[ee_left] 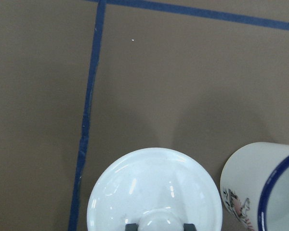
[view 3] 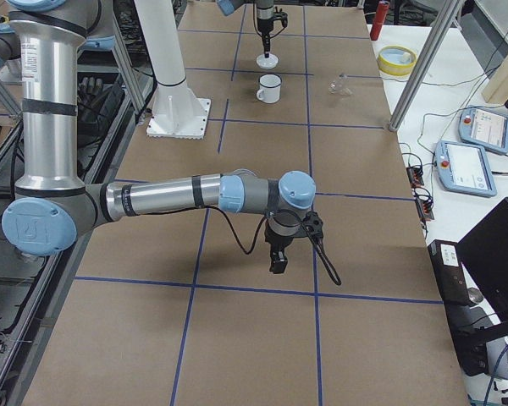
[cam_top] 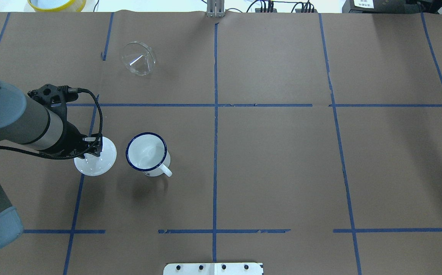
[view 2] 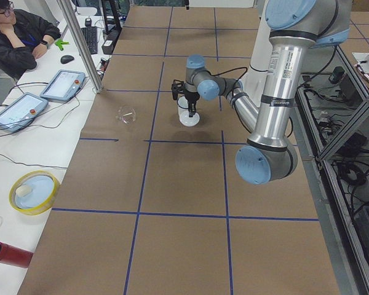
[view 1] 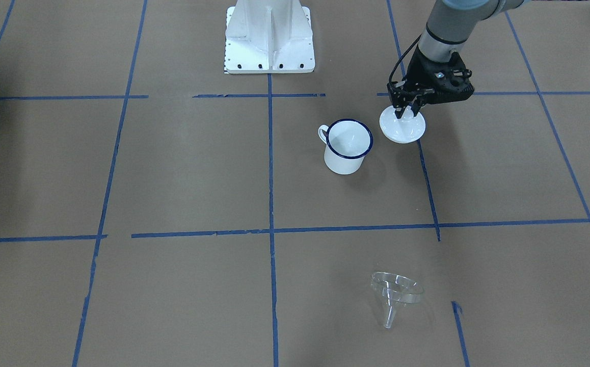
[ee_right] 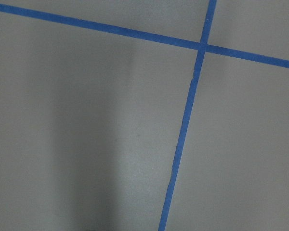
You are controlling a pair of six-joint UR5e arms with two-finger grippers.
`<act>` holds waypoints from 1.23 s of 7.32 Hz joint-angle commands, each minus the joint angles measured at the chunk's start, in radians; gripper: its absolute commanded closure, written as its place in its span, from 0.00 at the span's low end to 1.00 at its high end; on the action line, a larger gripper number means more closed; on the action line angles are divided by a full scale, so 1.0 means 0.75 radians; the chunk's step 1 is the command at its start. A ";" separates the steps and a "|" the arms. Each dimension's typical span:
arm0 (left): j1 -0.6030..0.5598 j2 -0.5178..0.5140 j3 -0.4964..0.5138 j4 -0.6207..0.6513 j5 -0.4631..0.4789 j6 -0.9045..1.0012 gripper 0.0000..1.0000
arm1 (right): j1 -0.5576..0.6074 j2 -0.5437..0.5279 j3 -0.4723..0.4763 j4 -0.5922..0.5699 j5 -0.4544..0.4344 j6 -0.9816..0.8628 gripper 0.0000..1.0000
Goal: Remove funnel from cup
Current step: 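Lift the white lid and carry it over the mug with the left gripper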
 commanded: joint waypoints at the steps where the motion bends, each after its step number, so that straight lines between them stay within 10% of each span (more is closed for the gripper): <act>1: 0.001 -0.281 0.039 0.261 -0.015 -0.061 1.00 | 0.000 0.000 0.000 0.000 0.000 -0.001 0.00; 9: 0.060 -0.357 0.310 0.036 -0.017 -0.202 1.00 | 0.000 0.000 0.000 0.000 0.000 -0.001 0.00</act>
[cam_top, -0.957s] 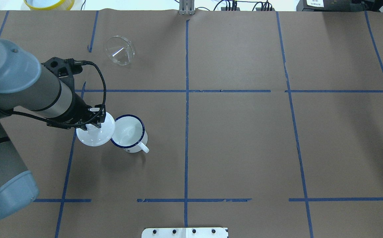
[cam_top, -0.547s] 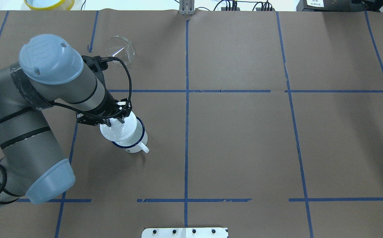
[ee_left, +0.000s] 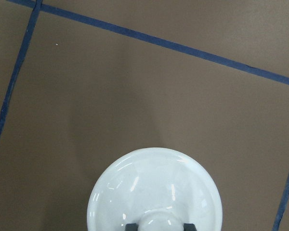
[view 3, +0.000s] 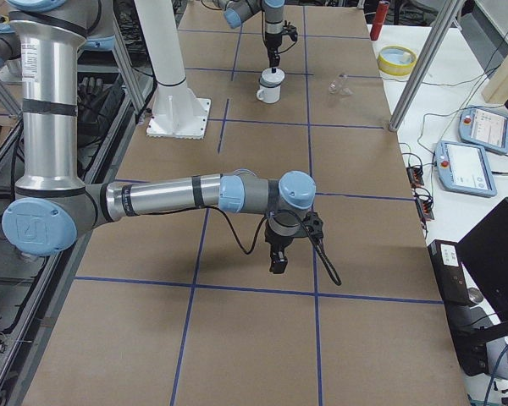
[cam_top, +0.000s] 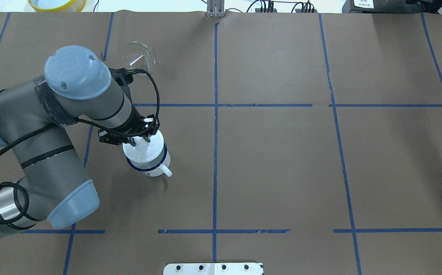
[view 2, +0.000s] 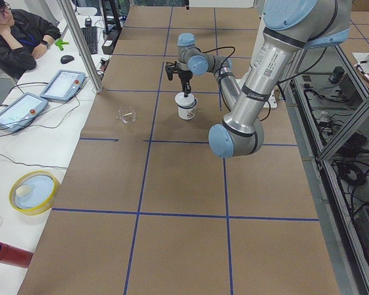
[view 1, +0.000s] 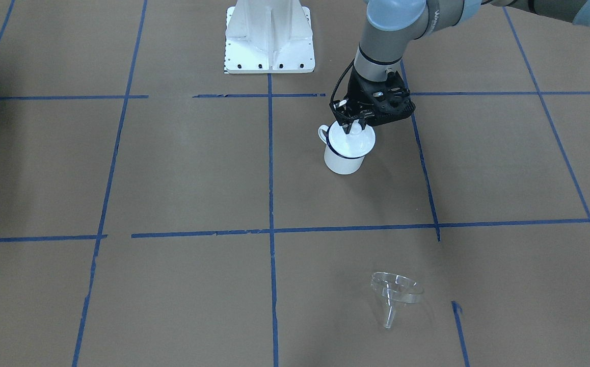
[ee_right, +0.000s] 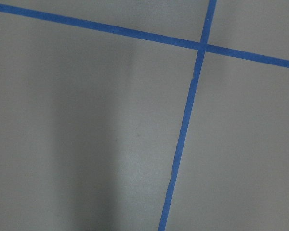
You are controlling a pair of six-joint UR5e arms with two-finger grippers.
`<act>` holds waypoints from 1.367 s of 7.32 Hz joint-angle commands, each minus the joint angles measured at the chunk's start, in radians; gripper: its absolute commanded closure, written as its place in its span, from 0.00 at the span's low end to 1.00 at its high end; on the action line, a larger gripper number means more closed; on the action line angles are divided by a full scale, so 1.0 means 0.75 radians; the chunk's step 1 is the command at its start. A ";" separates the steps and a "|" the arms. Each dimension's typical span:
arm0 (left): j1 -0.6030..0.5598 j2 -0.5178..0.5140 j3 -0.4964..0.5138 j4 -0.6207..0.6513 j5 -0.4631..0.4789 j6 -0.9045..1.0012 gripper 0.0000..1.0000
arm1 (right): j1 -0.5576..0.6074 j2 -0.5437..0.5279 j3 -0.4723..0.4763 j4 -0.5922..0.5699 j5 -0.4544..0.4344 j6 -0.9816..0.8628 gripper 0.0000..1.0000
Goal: Remove funnel from cup
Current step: 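Lower the white lid onto the mug opening with the left gripper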
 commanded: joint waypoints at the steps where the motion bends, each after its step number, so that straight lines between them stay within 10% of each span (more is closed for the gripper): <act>1: 0.004 0.010 -0.013 -0.007 -0.004 0.002 1.00 | 0.000 0.000 0.000 0.000 0.000 -0.001 0.00; 10: 0.043 0.024 -0.009 -0.009 -0.002 0.000 1.00 | 0.000 0.000 0.000 0.000 0.000 0.001 0.00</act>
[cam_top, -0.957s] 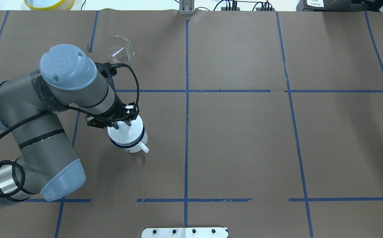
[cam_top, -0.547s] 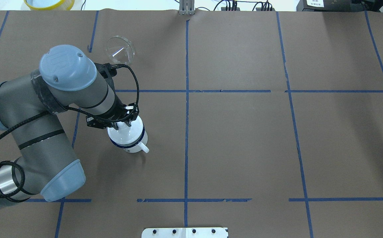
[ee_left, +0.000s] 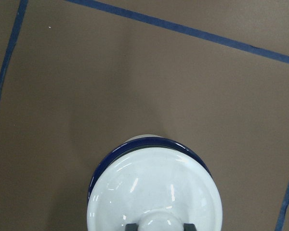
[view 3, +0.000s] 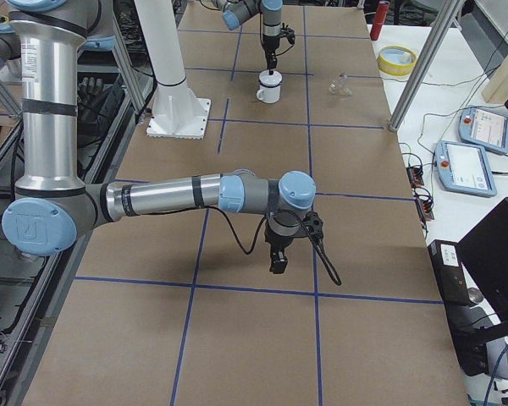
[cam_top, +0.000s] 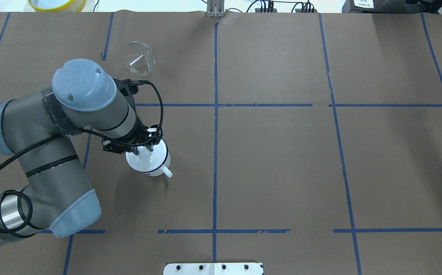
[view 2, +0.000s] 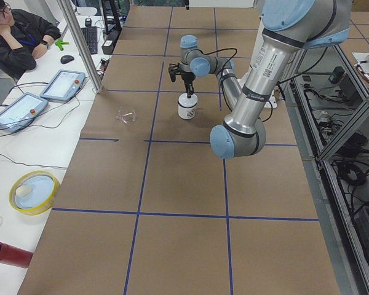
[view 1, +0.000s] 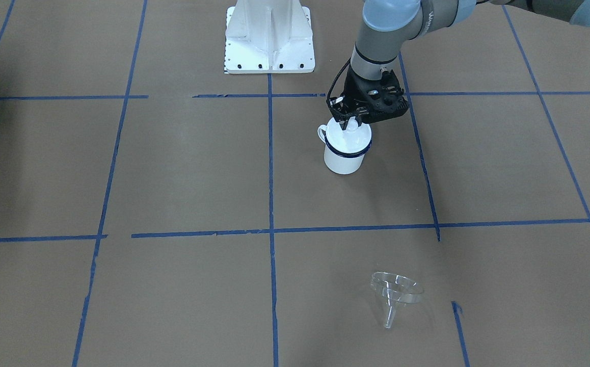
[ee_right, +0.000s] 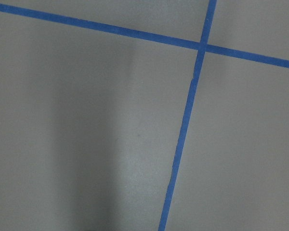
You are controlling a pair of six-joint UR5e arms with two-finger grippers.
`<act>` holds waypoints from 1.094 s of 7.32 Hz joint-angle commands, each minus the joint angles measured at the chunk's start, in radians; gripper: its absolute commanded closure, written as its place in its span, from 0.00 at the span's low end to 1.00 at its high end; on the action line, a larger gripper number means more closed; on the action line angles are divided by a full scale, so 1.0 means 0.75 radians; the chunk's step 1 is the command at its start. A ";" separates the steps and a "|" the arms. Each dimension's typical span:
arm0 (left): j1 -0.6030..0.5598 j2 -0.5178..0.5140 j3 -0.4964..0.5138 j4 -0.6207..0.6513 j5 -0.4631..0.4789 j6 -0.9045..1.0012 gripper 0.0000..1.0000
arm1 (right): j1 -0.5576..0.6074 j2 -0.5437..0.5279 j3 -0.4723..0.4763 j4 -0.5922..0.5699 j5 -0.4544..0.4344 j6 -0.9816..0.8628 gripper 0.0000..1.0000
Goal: Remove funnel from cup
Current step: 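Lower the white lid onto the mug opening with the left gripper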
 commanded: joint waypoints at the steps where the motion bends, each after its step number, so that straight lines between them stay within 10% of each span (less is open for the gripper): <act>1: 0.006 0.006 -0.004 0.000 0.000 0.002 1.00 | 0.000 0.000 0.000 0.000 0.000 -0.001 0.00; 3: 0.006 0.008 -0.006 0.000 0.000 0.012 0.95 | 0.000 0.000 0.000 0.000 0.000 0.001 0.00; 5: 0.008 0.012 0.000 -0.002 0.002 0.018 0.34 | 0.000 0.000 0.000 0.000 0.000 -0.001 0.00; 7: 0.006 0.012 -0.004 0.000 0.006 0.016 0.00 | 0.000 0.000 0.000 0.000 0.000 0.001 0.00; 8: 0.004 0.014 -0.013 -0.002 0.004 0.020 0.00 | 0.000 0.000 0.000 0.000 0.000 0.001 0.00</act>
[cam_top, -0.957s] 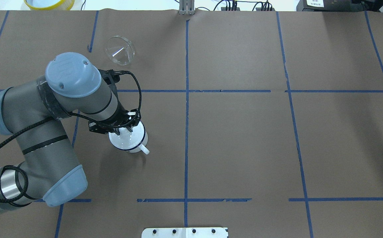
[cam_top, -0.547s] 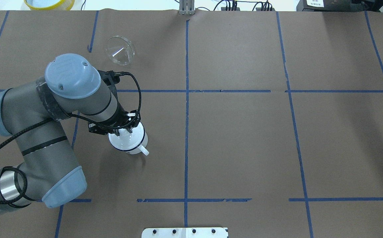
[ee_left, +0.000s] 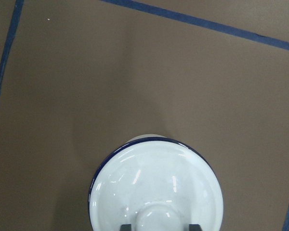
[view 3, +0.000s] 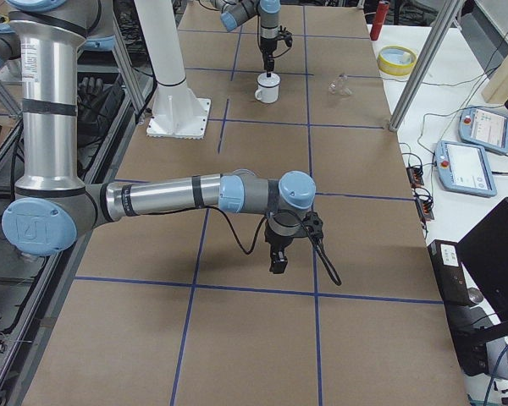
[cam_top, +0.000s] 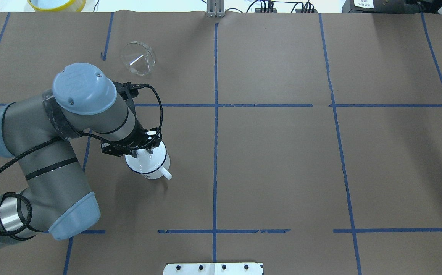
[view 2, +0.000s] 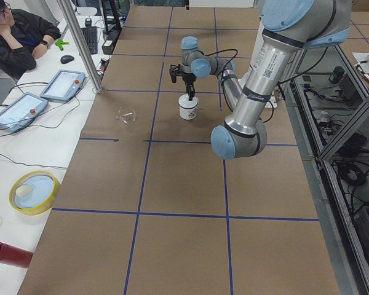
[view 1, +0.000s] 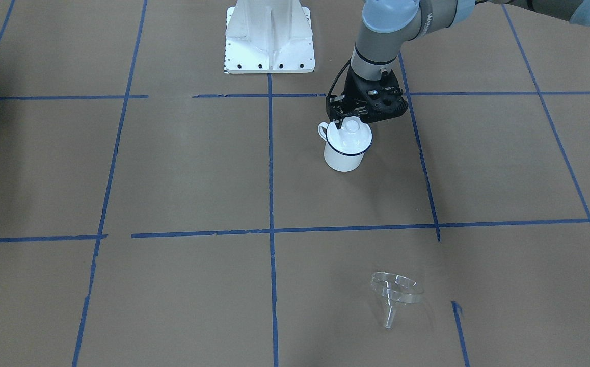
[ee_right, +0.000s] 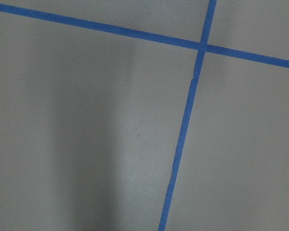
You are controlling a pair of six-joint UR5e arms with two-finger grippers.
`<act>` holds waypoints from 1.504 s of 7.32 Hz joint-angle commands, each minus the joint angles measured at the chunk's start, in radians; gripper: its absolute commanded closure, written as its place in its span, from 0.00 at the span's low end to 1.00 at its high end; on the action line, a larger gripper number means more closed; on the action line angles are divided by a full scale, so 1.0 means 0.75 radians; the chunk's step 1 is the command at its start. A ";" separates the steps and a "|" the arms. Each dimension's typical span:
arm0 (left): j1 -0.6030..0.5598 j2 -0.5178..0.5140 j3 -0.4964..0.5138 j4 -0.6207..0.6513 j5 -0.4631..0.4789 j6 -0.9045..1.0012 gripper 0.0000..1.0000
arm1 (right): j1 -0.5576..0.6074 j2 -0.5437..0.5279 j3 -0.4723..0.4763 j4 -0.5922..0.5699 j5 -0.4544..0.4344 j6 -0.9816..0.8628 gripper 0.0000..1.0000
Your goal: Remove funnel from cup
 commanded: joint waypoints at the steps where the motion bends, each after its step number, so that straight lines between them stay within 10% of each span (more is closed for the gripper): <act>1: -0.031 0.002 -0.036 0.001 -0.004 0.080 0.00 | 0.000 0.000 0.000 0.000 0.000 -0.001 0.00; 6: -0.788 0.461 -0.055 -0.052 -0.310 1.356 0.00 | 0.000 0.000 0.000 0.000 0.000 -0.001 0.00; 11: -1.332 0.813 0.297 -0.058 -0.462 2.027 0.00 | 0.000 0.000 0.000 0.000 0.000 -0.001 0.00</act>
